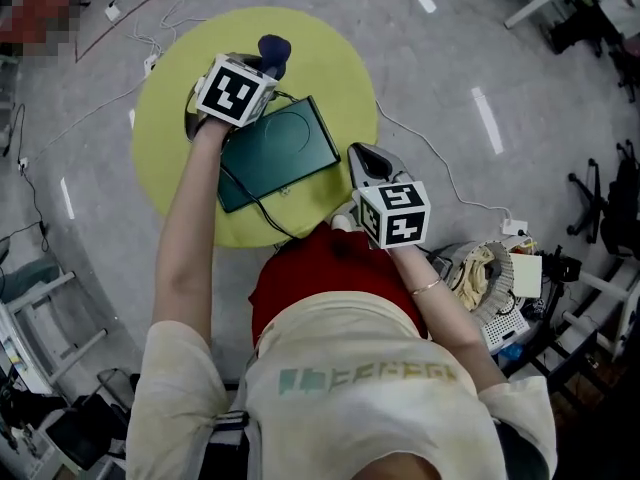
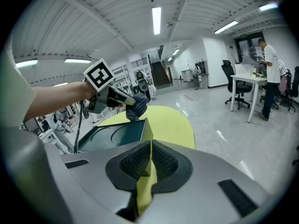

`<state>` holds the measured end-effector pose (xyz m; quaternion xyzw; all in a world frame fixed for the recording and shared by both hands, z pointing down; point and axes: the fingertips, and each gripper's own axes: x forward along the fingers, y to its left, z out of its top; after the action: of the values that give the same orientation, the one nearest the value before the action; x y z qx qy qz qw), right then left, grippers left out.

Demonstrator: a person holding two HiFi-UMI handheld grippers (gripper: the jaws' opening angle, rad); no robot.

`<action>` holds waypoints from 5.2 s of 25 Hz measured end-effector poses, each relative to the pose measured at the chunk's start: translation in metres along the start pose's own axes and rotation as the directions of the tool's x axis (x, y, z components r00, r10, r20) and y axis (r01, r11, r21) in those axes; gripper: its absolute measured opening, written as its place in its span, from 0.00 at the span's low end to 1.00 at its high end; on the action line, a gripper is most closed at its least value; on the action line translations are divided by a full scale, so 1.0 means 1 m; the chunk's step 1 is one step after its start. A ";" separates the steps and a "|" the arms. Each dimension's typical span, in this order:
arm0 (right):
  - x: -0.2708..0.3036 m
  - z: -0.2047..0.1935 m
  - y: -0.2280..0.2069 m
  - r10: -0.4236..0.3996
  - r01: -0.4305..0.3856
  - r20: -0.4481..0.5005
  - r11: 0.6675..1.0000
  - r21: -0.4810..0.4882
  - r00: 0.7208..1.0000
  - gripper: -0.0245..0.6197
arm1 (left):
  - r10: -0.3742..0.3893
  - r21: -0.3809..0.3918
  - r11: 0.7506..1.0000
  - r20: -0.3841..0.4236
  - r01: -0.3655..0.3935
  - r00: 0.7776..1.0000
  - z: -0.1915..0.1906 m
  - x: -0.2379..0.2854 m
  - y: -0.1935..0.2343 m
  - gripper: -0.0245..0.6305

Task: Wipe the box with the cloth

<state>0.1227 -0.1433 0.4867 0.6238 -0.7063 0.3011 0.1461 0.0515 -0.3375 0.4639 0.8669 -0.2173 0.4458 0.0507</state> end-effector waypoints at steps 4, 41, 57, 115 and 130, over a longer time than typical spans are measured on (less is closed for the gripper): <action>-0.003 0.010 0.002 0.034 -0.033 0.028 0.999 -0.035 0.999 0.10 | 0.126 -0.083 0.989 0.025 -0.124 0.992 -0.024 -0.038 0.020 0.15; -0.029 0.003 0.035 0.134 -0.128 0.035 0.982 -0.138 0.990 0.10 | 0.019 -0.261 0.965 0.062 -0.002 0.998 -0.049 -0.054 -0.115 0.15; -0.007 -0.007 0.108 0.267 -0.268 -0.034 0.936 -0.227 0.963 0.10 | 0.169 -0.346 0.923 -0.032 -0.170 0.985 -0.137 -0.101 -0.070 0.15; -0.060 -0.037 0.043 0.154 -0.154 -0.013 0.968 -0.199 0.988 0.10 | 0.162 -0.454 0.889 0.198 -0.056 0.967 -0.081 -0.083 -0.194 0.15; -0.024 -0.032 0.135 0.317 -0.324 -0.072 0.902 -0.284 0.946 0.10 | 0.318 -0.569 0.791 0.070 -0.224 0.946 -0.172 -0.134 -0.142 0.15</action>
<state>-0.0089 -0.0997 0.4648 0.4671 -0.8339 0.2209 0.1939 -0.0855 -0.1166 0.4747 0.8076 -0.4625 0.2946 0.2168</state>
